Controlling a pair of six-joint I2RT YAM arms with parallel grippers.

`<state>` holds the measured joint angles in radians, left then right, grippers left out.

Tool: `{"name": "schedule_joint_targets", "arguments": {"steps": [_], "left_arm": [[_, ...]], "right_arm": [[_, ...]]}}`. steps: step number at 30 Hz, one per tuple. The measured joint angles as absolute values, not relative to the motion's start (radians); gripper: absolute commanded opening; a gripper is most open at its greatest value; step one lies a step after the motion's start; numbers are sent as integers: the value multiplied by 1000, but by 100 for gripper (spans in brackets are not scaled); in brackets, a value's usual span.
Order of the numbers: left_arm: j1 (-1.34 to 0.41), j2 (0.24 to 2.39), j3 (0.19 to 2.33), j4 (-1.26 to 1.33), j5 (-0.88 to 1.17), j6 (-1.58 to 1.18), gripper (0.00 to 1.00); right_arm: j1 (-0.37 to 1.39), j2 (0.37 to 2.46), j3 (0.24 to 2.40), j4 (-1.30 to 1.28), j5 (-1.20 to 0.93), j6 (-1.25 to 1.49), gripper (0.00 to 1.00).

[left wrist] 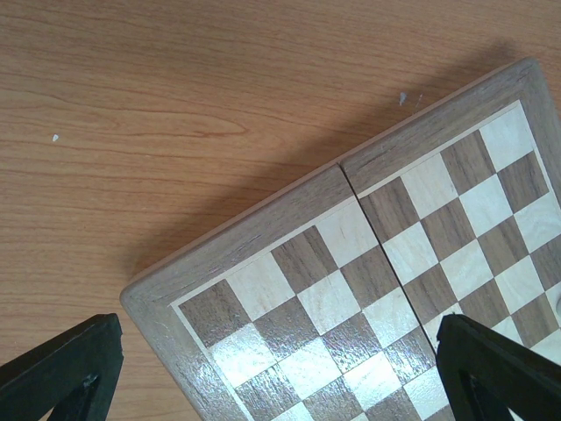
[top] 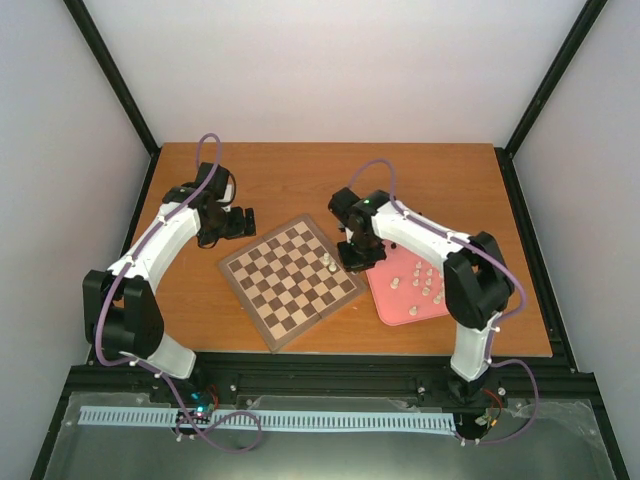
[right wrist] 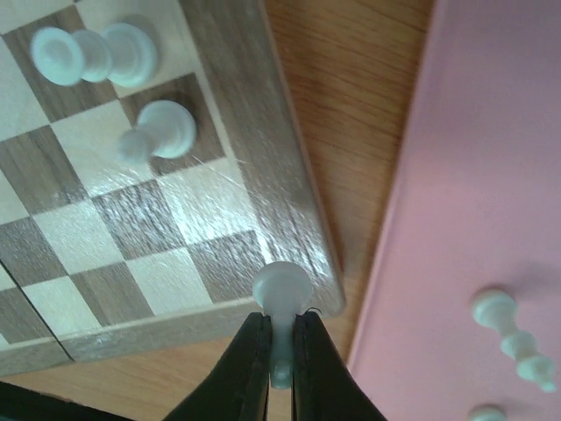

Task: Set up the chess pieces on the board
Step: Place the chess piece on the chessboard.

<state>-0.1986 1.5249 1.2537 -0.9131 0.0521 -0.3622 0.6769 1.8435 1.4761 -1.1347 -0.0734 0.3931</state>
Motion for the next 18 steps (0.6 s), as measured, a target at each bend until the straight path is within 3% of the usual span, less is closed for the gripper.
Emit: {"name": "schedule_joint_targets", "arguments": {"steps": [18], "left_arm": [[-199, 1525, 1254, -913, 44, -362, 100]], "right_arm": [[718, 1969, 1544, -1126, -113, 362, 3]]}}
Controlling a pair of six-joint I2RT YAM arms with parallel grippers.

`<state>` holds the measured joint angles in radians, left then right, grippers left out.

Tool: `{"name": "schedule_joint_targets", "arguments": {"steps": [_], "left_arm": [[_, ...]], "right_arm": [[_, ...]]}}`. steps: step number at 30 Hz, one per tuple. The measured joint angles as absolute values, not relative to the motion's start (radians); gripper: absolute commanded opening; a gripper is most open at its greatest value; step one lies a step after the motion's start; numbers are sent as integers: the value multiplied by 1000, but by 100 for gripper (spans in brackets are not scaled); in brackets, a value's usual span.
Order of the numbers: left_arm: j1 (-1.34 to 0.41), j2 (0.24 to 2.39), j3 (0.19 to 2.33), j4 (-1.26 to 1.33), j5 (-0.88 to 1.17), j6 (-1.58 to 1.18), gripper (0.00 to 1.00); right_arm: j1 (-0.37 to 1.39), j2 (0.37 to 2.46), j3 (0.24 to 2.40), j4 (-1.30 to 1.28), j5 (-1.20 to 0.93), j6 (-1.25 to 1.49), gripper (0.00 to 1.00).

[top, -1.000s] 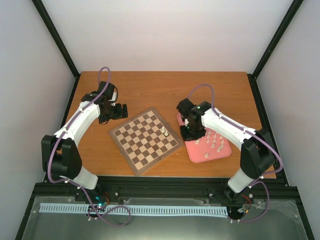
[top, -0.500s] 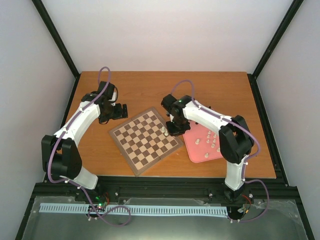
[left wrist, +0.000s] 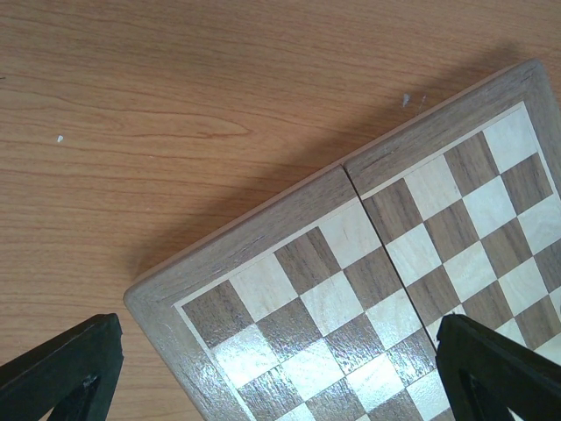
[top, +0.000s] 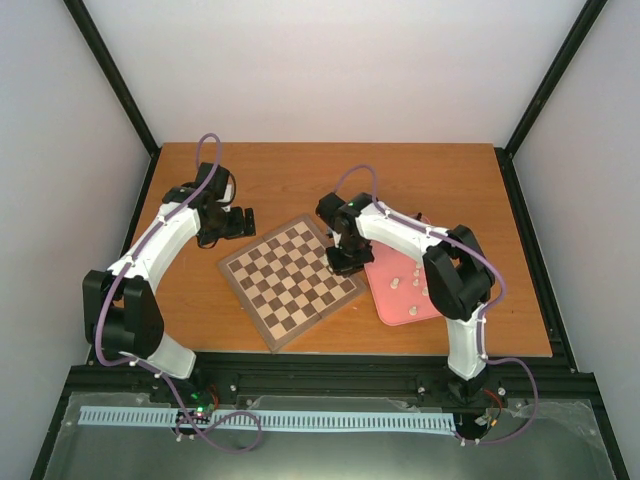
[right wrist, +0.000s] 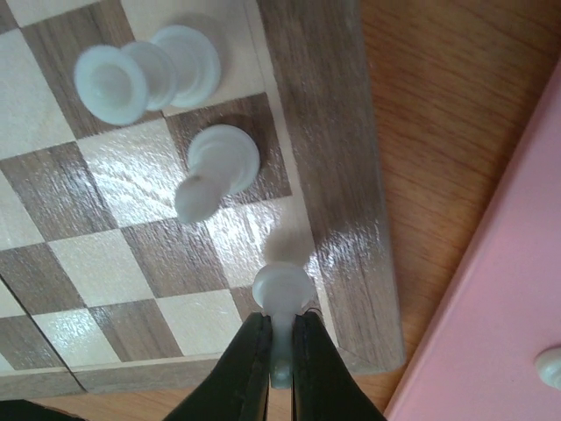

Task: Set up the chess pieces on the board
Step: Place the chess piece on the chessboard.

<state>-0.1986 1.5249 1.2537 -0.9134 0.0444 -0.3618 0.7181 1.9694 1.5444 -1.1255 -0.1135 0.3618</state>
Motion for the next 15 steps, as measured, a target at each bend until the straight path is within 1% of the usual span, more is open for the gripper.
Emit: {"name": "schedule_joint_targets", "arguments": {"steps": [15], "left_arm": [[-199, 1525, 1254, -913, 33, -361, 100]], "right_arm": [[730, 2001, 1586, -1126, -117, 353, 5]]}}
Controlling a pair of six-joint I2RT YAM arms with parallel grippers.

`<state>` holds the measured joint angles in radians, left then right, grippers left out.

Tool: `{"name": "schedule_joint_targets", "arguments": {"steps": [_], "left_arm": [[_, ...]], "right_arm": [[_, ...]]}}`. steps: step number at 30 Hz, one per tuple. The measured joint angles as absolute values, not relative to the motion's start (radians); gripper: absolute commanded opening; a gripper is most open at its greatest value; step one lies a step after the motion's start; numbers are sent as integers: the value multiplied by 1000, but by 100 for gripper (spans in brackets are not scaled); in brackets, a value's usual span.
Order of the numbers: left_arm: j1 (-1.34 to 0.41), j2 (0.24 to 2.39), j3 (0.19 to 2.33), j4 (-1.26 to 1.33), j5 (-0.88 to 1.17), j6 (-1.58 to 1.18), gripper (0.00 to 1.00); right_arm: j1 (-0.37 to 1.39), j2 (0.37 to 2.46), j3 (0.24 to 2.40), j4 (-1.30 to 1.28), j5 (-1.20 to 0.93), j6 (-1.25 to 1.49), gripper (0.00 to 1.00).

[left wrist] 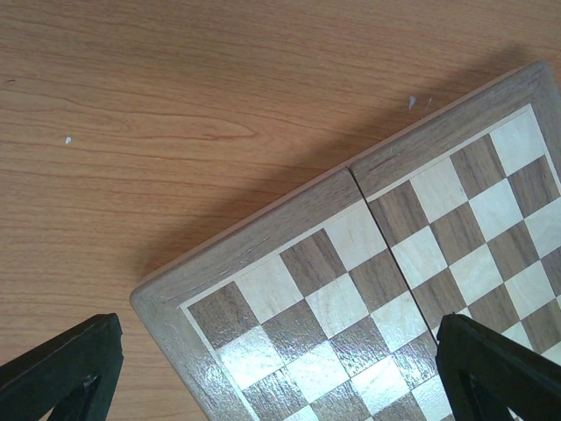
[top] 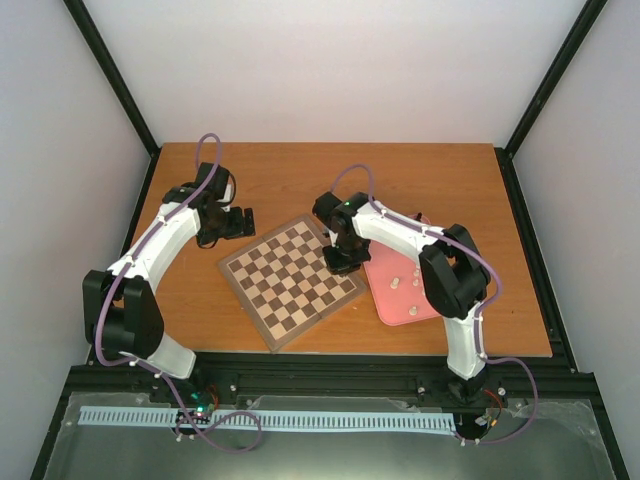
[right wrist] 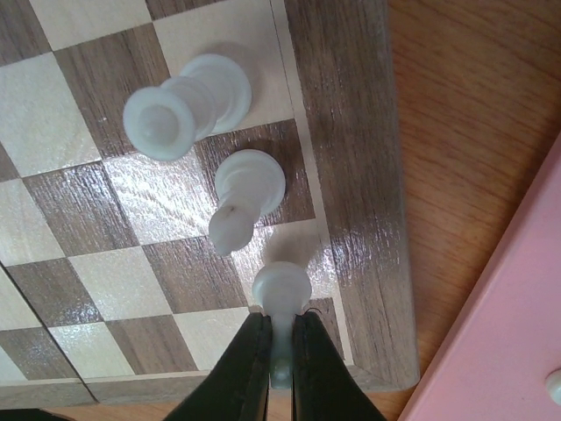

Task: Set up the chess pieces on the board
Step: Place the chess piece on the chessboard.

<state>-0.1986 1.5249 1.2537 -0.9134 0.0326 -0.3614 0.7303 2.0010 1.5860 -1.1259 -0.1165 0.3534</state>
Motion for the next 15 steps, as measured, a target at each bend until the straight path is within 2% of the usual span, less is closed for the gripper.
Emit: {"name": "schedule_joint_targets", "arguments": {"steps": [15], "left_arm": [[-199, 1525, 1254, -913, 30, -361, 100]], "right_arm": [[731, 2016, 1596, -1131, -113, 347, 8]]}}
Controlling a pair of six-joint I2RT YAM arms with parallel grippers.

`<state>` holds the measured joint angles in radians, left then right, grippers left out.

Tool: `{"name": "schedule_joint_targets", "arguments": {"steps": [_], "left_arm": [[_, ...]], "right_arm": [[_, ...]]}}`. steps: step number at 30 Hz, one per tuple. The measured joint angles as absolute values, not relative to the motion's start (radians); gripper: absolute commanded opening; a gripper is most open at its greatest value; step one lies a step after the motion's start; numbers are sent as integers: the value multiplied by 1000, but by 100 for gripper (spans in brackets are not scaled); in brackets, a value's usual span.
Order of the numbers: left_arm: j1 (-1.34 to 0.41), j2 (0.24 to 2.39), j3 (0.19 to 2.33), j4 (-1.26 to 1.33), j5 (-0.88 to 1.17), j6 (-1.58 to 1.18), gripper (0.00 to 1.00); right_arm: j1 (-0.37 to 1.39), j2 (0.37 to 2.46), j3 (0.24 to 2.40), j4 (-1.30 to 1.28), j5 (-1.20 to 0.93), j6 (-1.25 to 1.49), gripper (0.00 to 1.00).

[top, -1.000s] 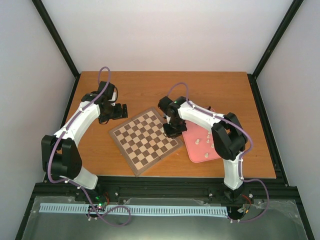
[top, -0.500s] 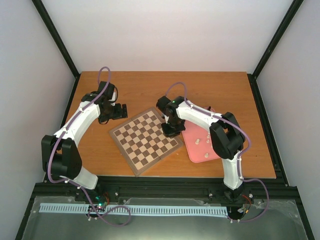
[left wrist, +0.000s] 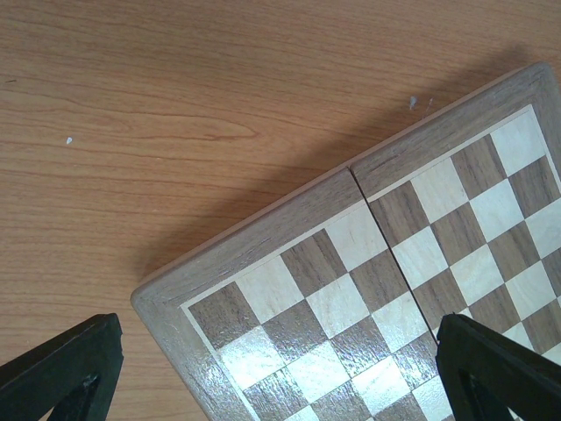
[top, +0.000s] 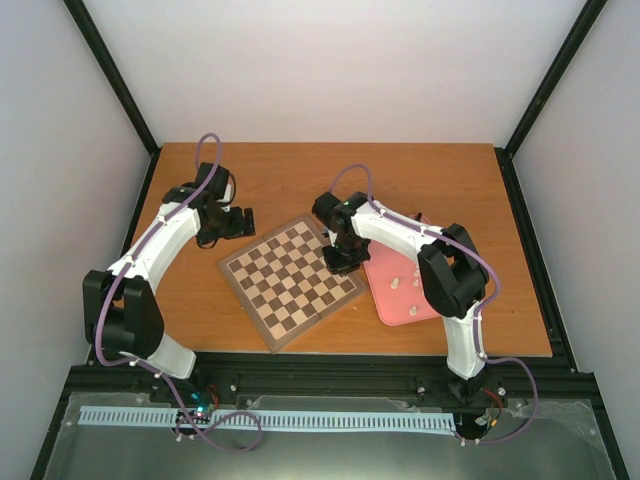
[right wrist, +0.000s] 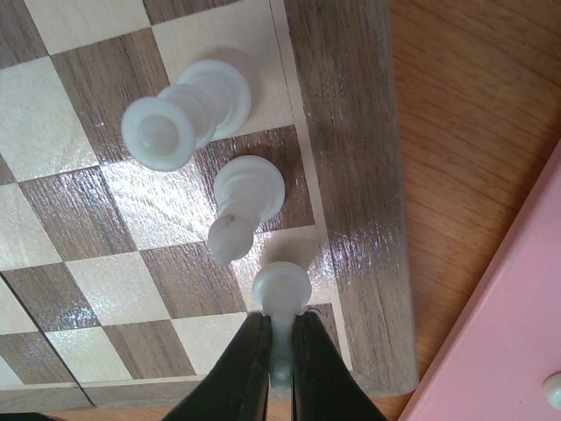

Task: Set up the chess pieces on the board
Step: Place the chess piece on the chessboard.

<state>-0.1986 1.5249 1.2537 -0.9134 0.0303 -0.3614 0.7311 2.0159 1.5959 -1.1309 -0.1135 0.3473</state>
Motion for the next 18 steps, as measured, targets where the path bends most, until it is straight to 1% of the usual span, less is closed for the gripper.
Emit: {"name": "schedule_joint_targets", "arguments": {"steps": [10, 18], "left_arm": [[-199, 1525, 1254, -913, 30, -361, 100], [-199, 1525, 1254, -913, 30, -361, 100]], "right_arm": [[731, 2016, 1596, -1131, -113, 343, 14], [731, 2016, 1596, -1130, -116, 339, 16]]}}
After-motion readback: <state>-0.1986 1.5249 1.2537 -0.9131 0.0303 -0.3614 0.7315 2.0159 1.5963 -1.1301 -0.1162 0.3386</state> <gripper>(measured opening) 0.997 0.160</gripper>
